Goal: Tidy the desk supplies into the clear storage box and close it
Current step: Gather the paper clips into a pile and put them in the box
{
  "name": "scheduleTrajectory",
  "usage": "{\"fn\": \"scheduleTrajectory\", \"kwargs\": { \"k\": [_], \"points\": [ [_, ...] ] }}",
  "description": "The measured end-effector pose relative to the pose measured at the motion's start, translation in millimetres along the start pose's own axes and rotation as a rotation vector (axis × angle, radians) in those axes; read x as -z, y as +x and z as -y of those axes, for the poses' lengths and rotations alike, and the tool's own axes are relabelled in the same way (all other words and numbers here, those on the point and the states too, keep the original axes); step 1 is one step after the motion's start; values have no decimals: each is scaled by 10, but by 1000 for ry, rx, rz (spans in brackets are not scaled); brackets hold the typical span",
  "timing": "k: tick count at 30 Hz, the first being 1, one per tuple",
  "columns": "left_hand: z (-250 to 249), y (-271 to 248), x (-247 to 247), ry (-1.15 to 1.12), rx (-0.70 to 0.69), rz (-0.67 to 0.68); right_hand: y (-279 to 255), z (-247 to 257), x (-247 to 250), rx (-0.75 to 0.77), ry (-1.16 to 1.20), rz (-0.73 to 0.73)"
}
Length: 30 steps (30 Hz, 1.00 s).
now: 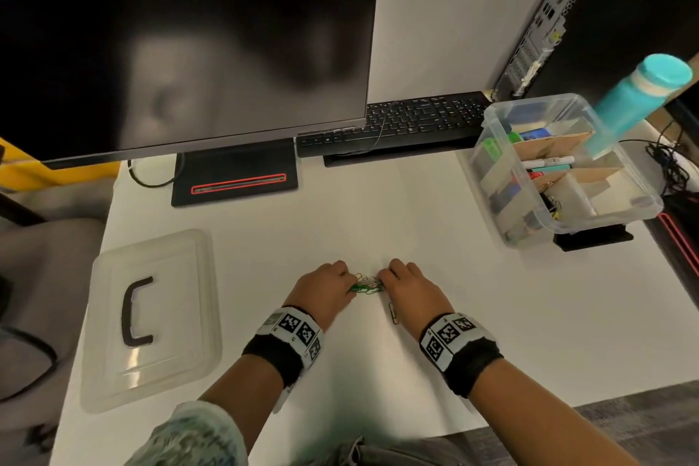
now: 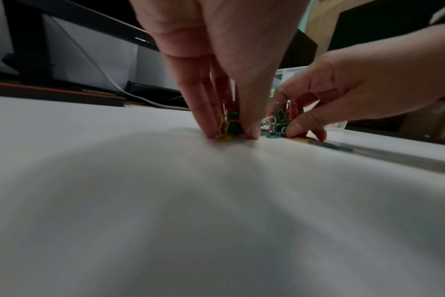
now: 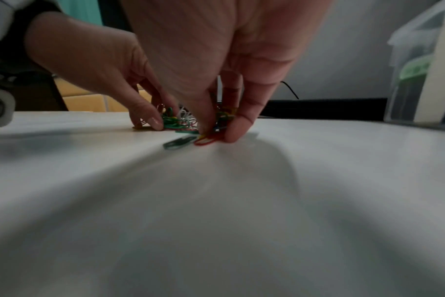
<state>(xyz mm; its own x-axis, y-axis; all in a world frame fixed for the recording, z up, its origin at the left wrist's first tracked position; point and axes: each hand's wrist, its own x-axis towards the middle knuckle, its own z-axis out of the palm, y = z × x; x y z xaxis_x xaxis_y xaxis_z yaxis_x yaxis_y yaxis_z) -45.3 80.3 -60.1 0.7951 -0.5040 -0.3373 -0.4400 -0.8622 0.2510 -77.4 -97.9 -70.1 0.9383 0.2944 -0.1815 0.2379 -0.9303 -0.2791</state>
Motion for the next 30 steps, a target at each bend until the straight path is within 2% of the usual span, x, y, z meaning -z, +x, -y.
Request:
{"fn": "scheduleTrajectory", "kwargs": {
  "k": [3,6,9,16,19,22,25,27,30],
  "points": [
    [-40,-10,67,96,-71,-38,46,-61,47,-21,58,7],
    [-3,13,50,163,-55,-16,63,-154,111,-144,213,-14],
    [-27,4,56,139,-67,-121,41,-215,211,-212,372,-75],
    [-56,-36,110,-165,63,-194,-131,-376,710,-246,646,-297],
    [-95,-34,152,-258,94,-244,-263,-572,1045,-260,672,-429],
    [-106,-27,160,-325,111,-273,-435,-949,1443,-358,625,-542],
    [-136,-26,154,-360,133,-303,-517,-1443,1741,-515,337,-594],
    [-159,-25,151,-362,154,-305,-453,-1747,1864,-646,146,-489],
    [-186,-17,142,-357,177,-292,-235,-2143,1910,-772,-4,-233]
  ]
}}
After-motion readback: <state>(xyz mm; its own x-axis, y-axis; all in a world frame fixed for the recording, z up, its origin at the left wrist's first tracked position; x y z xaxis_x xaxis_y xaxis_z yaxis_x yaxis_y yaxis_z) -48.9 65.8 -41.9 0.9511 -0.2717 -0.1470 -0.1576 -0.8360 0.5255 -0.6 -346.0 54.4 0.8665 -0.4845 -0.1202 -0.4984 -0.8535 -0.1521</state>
